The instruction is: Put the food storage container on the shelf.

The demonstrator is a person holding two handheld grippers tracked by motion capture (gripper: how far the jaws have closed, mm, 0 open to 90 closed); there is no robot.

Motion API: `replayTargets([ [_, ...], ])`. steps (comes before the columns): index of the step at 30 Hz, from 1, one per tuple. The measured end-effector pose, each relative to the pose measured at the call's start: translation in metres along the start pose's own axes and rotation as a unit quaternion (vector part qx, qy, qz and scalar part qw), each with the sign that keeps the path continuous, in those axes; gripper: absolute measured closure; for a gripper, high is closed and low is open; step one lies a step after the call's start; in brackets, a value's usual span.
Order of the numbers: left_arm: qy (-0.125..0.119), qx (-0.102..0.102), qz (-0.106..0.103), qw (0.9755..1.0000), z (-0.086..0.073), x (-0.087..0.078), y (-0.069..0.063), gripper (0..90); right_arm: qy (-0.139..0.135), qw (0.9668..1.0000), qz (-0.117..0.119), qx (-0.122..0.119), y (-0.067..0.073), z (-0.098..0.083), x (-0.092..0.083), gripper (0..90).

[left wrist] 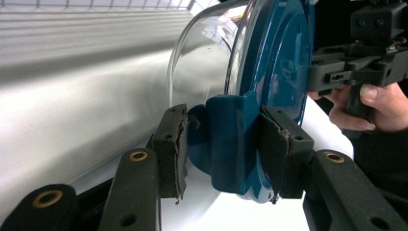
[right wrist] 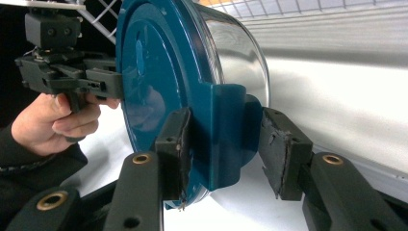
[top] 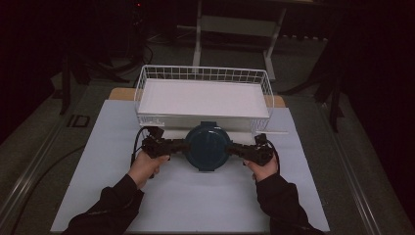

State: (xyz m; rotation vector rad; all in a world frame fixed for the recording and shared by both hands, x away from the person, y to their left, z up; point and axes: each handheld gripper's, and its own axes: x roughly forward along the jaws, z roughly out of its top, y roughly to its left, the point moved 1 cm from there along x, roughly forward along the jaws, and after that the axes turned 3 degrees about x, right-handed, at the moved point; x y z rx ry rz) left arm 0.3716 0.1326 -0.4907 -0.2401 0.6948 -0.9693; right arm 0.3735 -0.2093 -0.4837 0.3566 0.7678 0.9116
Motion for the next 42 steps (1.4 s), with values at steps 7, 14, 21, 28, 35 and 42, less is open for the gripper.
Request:
replayTargets([
  [7,-0.001,-0.008,0.013,0.9999,0.0,0.012,0.014,55.1,0.004,0.9998,-0.021,-0.004,-0.01,0.004,0.01,56.1],
  [14,0.003,-0.021,0.013,0.9997,-0.001,0.018,0.024,54.9,0.006,0.9997,-0.023,0.008,-0.019,0.002,0.019,55.9],
  [21,0.0,-0.02,0.021,0.9996,0.0,0.019,0.027,54.7,0.007,0.9997,-0.018,0.014,-0.024,0.006,0.021,55.8],
  [28,-0.024,-0.027,0.013,0.9993,-0.001,0.027,0.03,51.4,-0.003,0.9986,-0.052,0.004,-0.025,0.007,0.021,55.6],
  [35,-0.047,-0.008,0.059,0.9971,-0.002,0.028,0.028,44.0,-0.018,0.9977,-0.065,-0.002,-0.025,0.007,0.023,48.9],
  [42,-0.065,-0.013,0.081,0.9945,0.001,0.031,0.031,38.4,-0.033,0.995,-0.091,-0.024,-0.024,0.016,0.028,49.1],
])
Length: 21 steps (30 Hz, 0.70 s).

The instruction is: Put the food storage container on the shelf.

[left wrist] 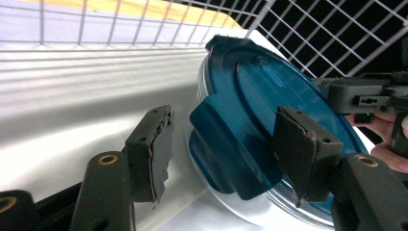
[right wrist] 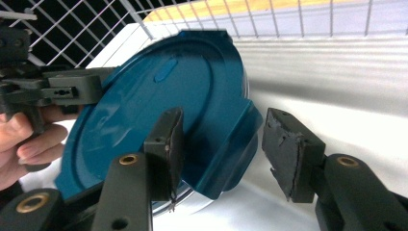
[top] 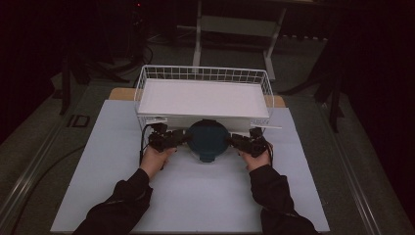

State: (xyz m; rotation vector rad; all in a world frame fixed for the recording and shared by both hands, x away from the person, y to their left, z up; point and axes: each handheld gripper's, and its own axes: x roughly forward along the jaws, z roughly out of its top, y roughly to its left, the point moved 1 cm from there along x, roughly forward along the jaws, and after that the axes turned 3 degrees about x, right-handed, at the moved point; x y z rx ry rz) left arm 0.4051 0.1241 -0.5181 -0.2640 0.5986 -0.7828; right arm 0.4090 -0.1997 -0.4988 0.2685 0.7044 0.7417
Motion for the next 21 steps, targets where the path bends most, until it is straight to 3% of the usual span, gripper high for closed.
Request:
replayTargets([
  [3,0.001,0.001,0.0,1.0,0.0,0.0,0.0,36.2,0.0,0.9999,-0.012,0.005,0.002,0.003,0.002,49.1],
  [5,0.0,0.021,-0.001,0.9998,0.001,0.001,0.001,36.2,-0.001,0.9999,-0.014,0.009,0.002,0.003,0.002,48.7],
  [9,0.007,0.001,0.004,1.0,0.001,0.0,0.0,35.2,-0.004,0.9996,-0.018,0.021,0.0,0.003,0.003,44.3],
  [10,0.008,0.006,0.006,0.9999,0.001,-0.001,0.0,33.9,-0.01,0.9996,-0.022,0.015,0.0,0.002,0.002,44.5],
  [11,0.01,0.021,-0.001,0.9997,0.002,-0.001,0.0,31.7,-0.013,0.9995,-0.026,0.008,0.001,0.001,0.001,44.2],
  [13,0.013,0.028,-0.011,0.9995,0.001,-0.004,-0.003,24.6,-0.014,0.9994,-0.033,0.001,0.004,-0.001,-0.001,43.6],
  [16,0.005,0.025,-0.011,0.9996,0.0,-0.011,-0.01,16.8,-0.021,0.9994,-0.028,-0.005,0.01,-0.001,-0.007,43.5],
  [17,0.001,0.011,-0.011,0.9999,-0.001,-0.015,-0.014,14.6,-0.019,0.9994,-0.028,-0.007,0.012,-0.002,-0.009,43.5],
  [18,-0.004,0.025,-0.03,0.9992,-0.001,-0.016,-0.014,14.0,-0.018,0.9994,-0.027,-0.011,0.015,-0.003,-0.011,43.5],
  [19,-0.003,0.024,-0.045,0.9987,-0.001,-0.018,-0.015,10.7,-0.017,0.9994,-0.026,-0.016,0.018,-0.003,-0.013,43.8],
  [20,-0.003,0.024,-0.045,0.9987,-0.001,-0.018,-0.015,6.0,-0.017,0.9994,-0.026,-0.016,0.018,-0.003,-0.013,43.8],
  [21,0.003,0.051,-0.059,0.997,-0.002,-0.022,-0.021,0.5,-0.014,0.9993,-0.021,-0.027,0.025,-0.005,-0.017,43.9],
])
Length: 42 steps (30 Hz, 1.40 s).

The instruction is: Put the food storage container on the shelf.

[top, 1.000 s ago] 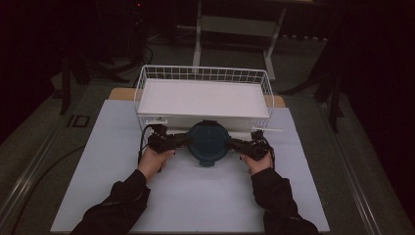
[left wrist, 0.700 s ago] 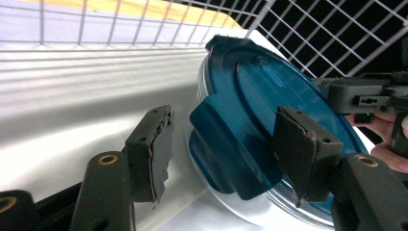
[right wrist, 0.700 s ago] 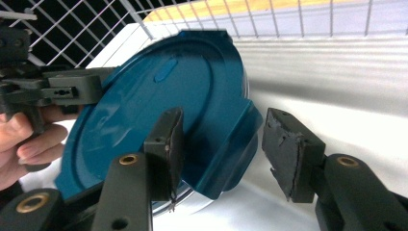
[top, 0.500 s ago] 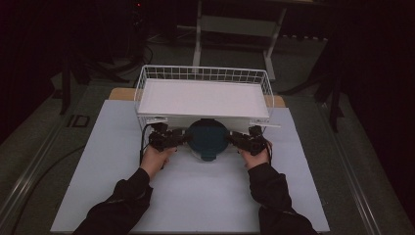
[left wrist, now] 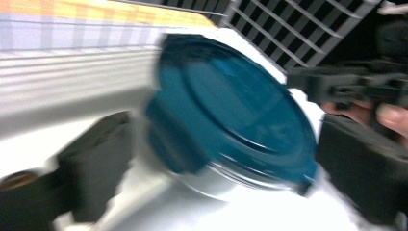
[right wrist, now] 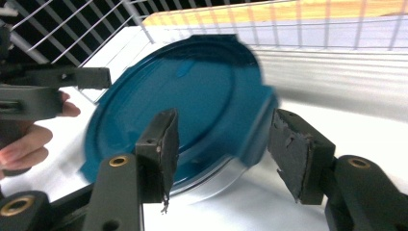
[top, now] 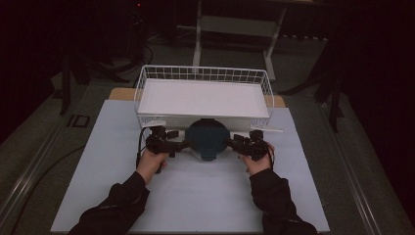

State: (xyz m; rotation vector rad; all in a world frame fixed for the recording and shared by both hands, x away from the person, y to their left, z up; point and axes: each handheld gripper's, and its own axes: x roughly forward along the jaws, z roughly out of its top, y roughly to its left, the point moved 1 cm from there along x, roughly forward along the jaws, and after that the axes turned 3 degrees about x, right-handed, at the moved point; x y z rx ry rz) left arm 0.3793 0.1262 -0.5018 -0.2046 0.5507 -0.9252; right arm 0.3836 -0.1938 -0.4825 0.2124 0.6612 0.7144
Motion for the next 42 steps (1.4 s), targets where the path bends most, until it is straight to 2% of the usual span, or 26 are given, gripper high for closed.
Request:
replayTargets([
  [4,0.007,0.013,-0.004,0.9999,-0.001,-0.007,-0.01,0.5,0.001,1.0,0.008,-0.001,0.008,-0.001,-0.006,44.7],
  [5,0.008,0.026,-0.009,0.9996,-0.001,-0.013,-0.019,0.5,0.001,1.0,0.009,-0.002,0.01,-0.002,-0.008,45.0],
  [6,0.005,0.032,-0.012,0.9994,0.0,-0.016,-0.022,0.3,0.004,0.9998,0.015,-0.012,0.017,-0.003,-0.013,45.6],
  [13,0.006,0.056,-0.019,0.9982,-0.002,-0.041,-0.044,0.1,0.013,0.9987,0.034,-0.036,0.035,-0.013,-0.025,54.6],
  [17,0.008,0.06,-0.019,0.998,-0.005,-0.051,-0.053,0.1,0.017,0.9982,0.04,-0.041,0.044,-0.018,-0.028,58.3],
  [19,0.005,0.069,-0.016,0.9975,-0.009,-0.059,-0.059,0.1,0.026,0.9974,0.051,-0.044,0.05,-0.022,-0.029,70.4],
  [24,0.012,0.085,-0.01,0.9963,-0.018,-0.072,-0.071,0.2,0.035,0.9958,0.057,-0.062,0.059,-0.029,-0.029,83.3],
  [26,0.016,0.088,-0.008,0.996,-0.022,-0.077,-0.074,0.1,0.038,0.9958,0.06,-0.058,0.061,-0.031,-0.028,89.8],
  [32,0.007,0.09,0.015,0.9958,-0.036,-0.093,-0.075,0.1,0.06,0.9941,0.069,-0.059,0.066,-0.041,-0.019,89.9],
  [42,0.012,0.103,0.03,0.9942,-0.064,-0.102,-0.073,0.1,0.086,0.9917,0.069,-0.066,0.072,-0.05,0.0,90.0],
])
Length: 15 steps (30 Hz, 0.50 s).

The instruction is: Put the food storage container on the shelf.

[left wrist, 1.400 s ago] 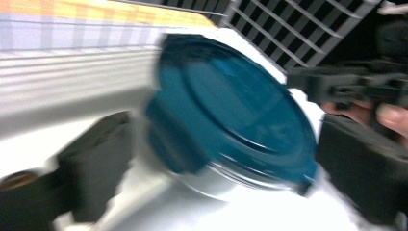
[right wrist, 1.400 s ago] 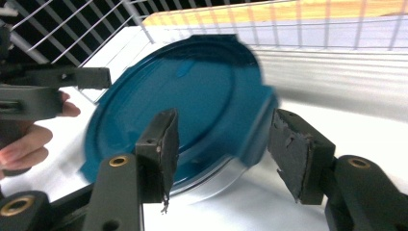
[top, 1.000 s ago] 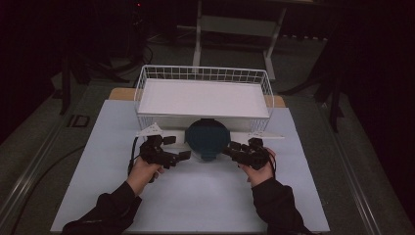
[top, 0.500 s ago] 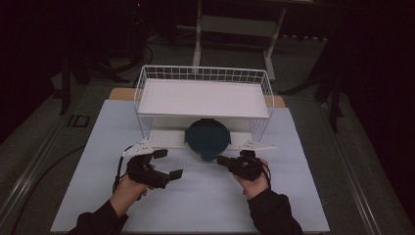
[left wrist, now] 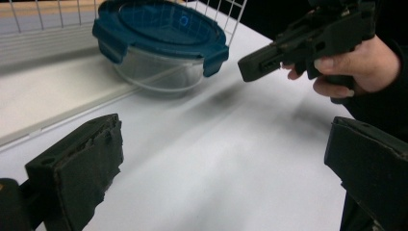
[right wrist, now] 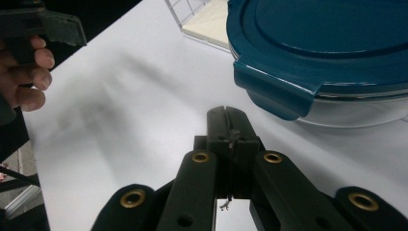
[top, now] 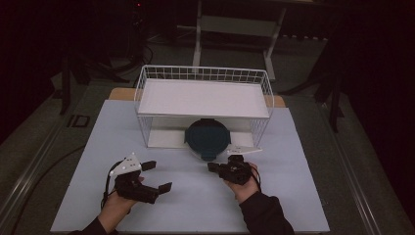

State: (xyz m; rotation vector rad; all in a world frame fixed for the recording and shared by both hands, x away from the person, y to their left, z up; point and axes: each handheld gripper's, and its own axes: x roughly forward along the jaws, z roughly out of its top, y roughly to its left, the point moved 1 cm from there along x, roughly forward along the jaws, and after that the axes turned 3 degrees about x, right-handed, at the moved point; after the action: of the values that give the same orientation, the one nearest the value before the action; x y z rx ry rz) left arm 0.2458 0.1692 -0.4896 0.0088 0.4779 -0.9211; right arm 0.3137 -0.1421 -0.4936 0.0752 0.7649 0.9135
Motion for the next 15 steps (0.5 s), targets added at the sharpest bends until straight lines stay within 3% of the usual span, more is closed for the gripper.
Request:
replayTargets([
  [7,-0.007,0.006,0.007,0.9999,-0.002,0.0,0.0,0.1,0.006,0.9998,-0.016,0.007,-0.01,0.001,0.01,90.0],
  [15,-0.006,0.005,-0.001,1.0,-0.002,0.004,-0.001,0.1,0.012,0.9994,-0.03,0.011,-0.019,0.006,0.024,90.0],
])
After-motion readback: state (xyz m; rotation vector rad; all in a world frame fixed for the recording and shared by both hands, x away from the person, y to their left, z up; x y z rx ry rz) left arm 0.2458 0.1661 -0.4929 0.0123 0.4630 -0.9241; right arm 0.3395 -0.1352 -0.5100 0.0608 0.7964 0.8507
